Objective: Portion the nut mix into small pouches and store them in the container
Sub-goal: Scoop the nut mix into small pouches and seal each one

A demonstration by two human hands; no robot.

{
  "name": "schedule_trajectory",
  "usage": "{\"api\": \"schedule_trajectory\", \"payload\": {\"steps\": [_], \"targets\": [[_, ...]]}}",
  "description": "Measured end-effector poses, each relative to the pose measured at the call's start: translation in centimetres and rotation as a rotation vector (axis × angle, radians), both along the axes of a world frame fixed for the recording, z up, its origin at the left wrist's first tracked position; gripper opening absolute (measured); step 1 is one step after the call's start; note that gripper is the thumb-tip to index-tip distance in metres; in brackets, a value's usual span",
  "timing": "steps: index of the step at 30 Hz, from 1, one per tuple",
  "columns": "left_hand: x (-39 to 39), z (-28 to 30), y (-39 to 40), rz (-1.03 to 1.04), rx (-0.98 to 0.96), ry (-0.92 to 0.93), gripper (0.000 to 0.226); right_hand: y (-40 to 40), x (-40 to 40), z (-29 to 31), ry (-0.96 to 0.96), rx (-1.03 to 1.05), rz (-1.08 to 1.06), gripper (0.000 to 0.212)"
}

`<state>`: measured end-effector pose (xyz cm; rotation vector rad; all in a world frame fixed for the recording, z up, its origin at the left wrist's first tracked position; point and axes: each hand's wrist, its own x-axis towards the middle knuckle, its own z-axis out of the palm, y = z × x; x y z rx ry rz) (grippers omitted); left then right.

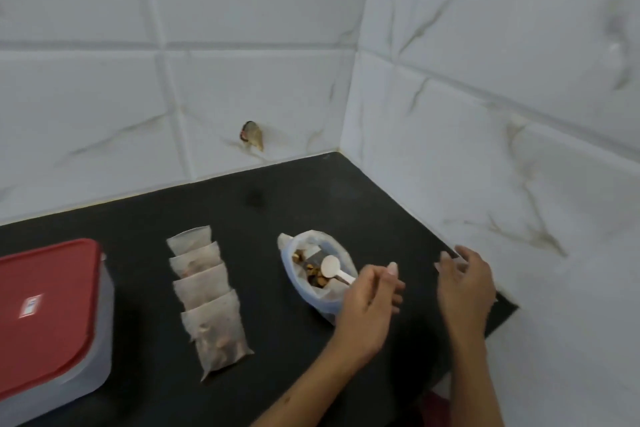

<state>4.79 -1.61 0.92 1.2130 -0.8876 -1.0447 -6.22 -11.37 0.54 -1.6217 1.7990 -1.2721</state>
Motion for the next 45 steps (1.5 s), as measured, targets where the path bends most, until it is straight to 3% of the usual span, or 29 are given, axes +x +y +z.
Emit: {"api": "schedule_trajectory", "payload": {"steps": [6,8,12,16,22,26,28,32,34,37,40,45], "targets": [[-6.4,0.2,-6.1,-0.275,0.329,0.052,0.037,-4.8,-7.8,-5.6,0.232,0.28,-0.18,0.031],[-8.0,0.4,-7.6,-0.297,0.395,0.085,0.056,-5.3,-8.5,-6.3,0.258,0.331,-0.187,0.03],[-9.7,-0.4,-9.7,-0.276,0.504,0.332,0.099,-5.7,-8.6,-6.3,0.298,0.351,-0.182,0.03],[-10.2,-1.2,-10.5,-0.201,0.523,0.398,0.086,-6.0,-9.1,-6.2,0.316,0.354,-0.213,0.019],[-9.5,-1.4,-10.3,-0.202,0.531,0.529,0.084,-5.8,-8.9,-5.8,0.248,0.349,-0.252,0.019],[-7.8,-0.7,-9.0,-0.11,0.379,0.275,0.035,-4.8,-6.7,-3.1,-0.04,0.217,-0.187,0.016],[-6.3,0.0,-7.3,-0.036,0.222,0.151,0.024,-3.9,-5.0,-1.7,-0.171,0.173,-0.114,0.014],[-1.5,1.1,-3.0,0.197,-0.034,-0.052,0.05,-0.9,-0.7,1.0,-0.449,0.195,0.164,0.011],[1.7,1.3,-1.0,0.296,-0.067,-0.104,0.071,1.2,1.9,2.2,-0.579,0.276,0.379,0.012],[6.0,1.8,1.5,0.288,-0.078,-0.083,0.093,3.9,5.6,2.7,-0.683,0.452,0.674,0.014],[8.7,2.3,3.8,0.261,-0.111,-0.183,0.094,6.1,8.9,2.1,-0.681,0.566,0.841,0.016],[10.5,2.8,6.3,0.321,-0.134,-0.279,0.083,8.0,12.1,1.7,-0.586,0.622,0.925,0.012]]}}
